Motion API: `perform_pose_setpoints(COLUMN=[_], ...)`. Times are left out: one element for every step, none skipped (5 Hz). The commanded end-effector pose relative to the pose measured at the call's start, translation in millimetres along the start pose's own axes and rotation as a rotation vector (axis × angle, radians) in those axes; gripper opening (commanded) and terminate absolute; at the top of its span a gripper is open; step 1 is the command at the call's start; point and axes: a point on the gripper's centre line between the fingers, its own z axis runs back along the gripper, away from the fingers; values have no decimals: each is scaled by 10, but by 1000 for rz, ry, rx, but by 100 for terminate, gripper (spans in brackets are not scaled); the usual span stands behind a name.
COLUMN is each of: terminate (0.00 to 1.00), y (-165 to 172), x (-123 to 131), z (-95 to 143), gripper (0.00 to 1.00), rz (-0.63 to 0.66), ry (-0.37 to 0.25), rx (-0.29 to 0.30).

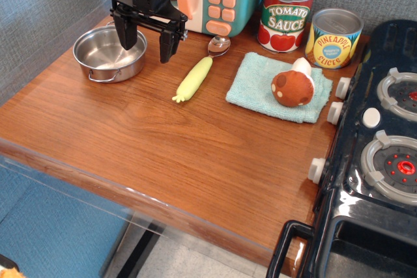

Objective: Move pot to left of spoon.

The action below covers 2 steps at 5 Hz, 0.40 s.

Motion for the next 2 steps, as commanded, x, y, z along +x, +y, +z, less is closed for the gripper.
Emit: perform_pose_setpoints(terminate=[0,100], y=[53,53], x=[-19,-19], z=[236,236], gripper=[100,100], rz=[55,55], ry=[-76,-76], rx=[-42,-42])
